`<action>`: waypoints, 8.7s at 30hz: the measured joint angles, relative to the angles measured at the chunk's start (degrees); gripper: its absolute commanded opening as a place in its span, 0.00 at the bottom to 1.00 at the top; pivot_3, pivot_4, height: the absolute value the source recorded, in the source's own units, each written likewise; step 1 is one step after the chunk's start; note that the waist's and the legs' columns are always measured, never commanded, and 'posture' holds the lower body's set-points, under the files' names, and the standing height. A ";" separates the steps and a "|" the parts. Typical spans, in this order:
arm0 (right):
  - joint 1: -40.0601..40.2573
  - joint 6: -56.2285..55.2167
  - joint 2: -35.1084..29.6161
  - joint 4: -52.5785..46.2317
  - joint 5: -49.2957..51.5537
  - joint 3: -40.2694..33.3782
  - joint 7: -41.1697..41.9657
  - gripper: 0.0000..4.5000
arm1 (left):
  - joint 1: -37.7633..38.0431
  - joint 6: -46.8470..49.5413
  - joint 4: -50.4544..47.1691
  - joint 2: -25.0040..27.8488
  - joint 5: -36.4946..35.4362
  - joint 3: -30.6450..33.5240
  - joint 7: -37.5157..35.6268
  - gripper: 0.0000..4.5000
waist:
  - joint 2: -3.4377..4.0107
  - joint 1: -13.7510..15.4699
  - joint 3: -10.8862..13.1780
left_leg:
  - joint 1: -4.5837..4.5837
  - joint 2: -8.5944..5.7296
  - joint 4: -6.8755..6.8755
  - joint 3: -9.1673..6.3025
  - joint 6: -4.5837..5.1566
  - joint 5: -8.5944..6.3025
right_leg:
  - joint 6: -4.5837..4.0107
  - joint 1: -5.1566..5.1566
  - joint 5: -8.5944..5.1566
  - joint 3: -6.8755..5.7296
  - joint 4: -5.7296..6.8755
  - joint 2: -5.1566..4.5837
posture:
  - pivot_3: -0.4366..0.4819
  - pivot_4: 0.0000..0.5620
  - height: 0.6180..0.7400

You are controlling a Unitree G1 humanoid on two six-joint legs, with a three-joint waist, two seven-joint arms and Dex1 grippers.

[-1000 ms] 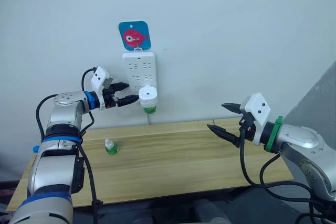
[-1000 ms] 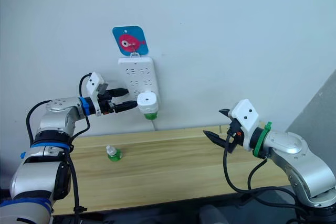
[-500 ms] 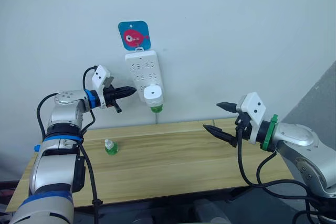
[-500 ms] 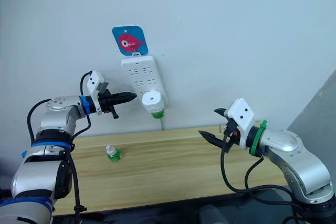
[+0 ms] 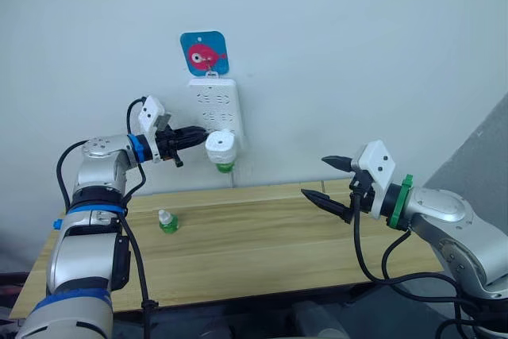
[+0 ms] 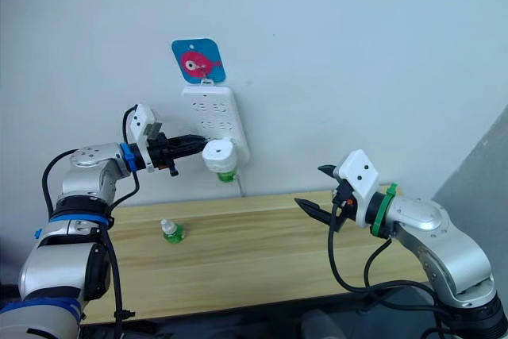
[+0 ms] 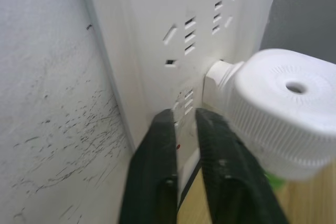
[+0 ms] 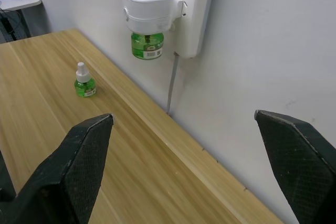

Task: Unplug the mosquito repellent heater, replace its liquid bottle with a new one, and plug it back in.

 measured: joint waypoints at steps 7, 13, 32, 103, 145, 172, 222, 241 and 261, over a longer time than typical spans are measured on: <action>-0.72 0.78 0.22 -0.67 1.44 0.00 -0.49 1.00 | 0.00 -2.70 0.40 0.16 0.56 1.10 6.76 0.51 | 0.05 -0.35 0.04 | -0.22 -0.03 -0.03 -0.08 0.05 0.04 | 0.02 -0.13 0.03 0.00 -0.05 0.00 | 0.27 0.08 0.94; -2.52 1.71 0.63 -1.24 2.22 0.02 -1.56 1.00 | -0.09 -1.49 1.41 0.08 0.95 0.86 6.99 0.51 | 0.29 -0.43 0.19 | -0.23 -0.04 -0.02 -0.22 0.06 0.04 | 0.01 -0.11 0.03 -0.14 -0.03 0.01 | 0.26 0.10 0.94; -4.30 5.22 1.04 -3.80 5.84 0.00 -4.21 1.00 | -8.66 -0.37 10.64 -2.45 4.58 -2.84 -0.16 0.51 | 0.54 -0.55 1.30 | -0.39 -0.06 -0.02 -0.49 0.06 0.05 | -0.03 -0.12 0.01 -0.45 -0.05 0.02 | 0.22 0.14 0.94; -25.41 -2.07 39.60 32.24 -23.32 16.99 -28.24 0.69 | -5.67 6.57 2.54 -3.89 3.11 -0.66 -3.92 0.30 | 0.59 -0.47 1.51 | -0.42 -0.12 0.04 -0.85 0.03 0.14 | -0.39 -0.14 0.22 -0.79 0.22 -0.08 | 0.28 0.11 0.94; -15.61 18.79 43.69 4.81 -2.29 -9.58 -25.27 0.69 | 40.28 30.16 -74.42 -4.43 -22.03 1.58 16.22 1.00 | 0.68 -2.38 1.56 | -0.39 -0.05 -0.20 -0.67 0.17 0.31 | -0.46 -0.57 -0.12 -0.62 0.84 -0.04 | 0.27 0.10 0.94; -15.61 18.54 44.65 6.52 31.40 -16.68 -48.02 0.69 | 31.02 19.07 -65.61 -17.86 -16.90 -5.67 25.16 1.00 | 0.83 -3.64 1.51 | -0.46 -0.02 -0.26 -0.57 0.18 0.31 | -0.49 -0.68 -0.13 -0.52 0.84 0.07 | 0.23 0.04 0.94; -9.52 3.34 25.88 8.81 57.69 -7.31 -55.11 1.00 | 28.35 16.25 -60.63 -16.58 -16.86 -6.14 20.82 0.51 | 0.88 -3.49 1.45 | -0.48 -0.04 -0.25 -0.54 0.18 0.31 | -0.49 -0.67 -0.14 -0.50 0.78 0.08 | 0.23 0.06 0.94; -4.42 19.05 -16.42 16.59 82.99 -7.92 -31.28 1.00 | 28.00 -4.59 -52.17 -8.48 -9.03 -10.57 1.75 0.51 | 0.87 -3.11 1.63 | -0.42 0.07 -0.27 -0.37 0.21 0.30 | -0.49 -0.50 -0.16 -0.28 0.37 0.24 | 0.22 0.13 0.94; -16.74 18.51 -7.36 24.57 83.07 8.70 -38.89 1.00 | 30.00 -11.39 -52.15 -6.58 -6.80 -13.34 -2.79 0.51 | 0.93 -1.75 2.09 | -0.48 0.04 -0.33 0.05 0.26 0.26 | -0.29 -0.48 -0.09 0.40 -0.06 0.32 | 0.24 0.14 0.94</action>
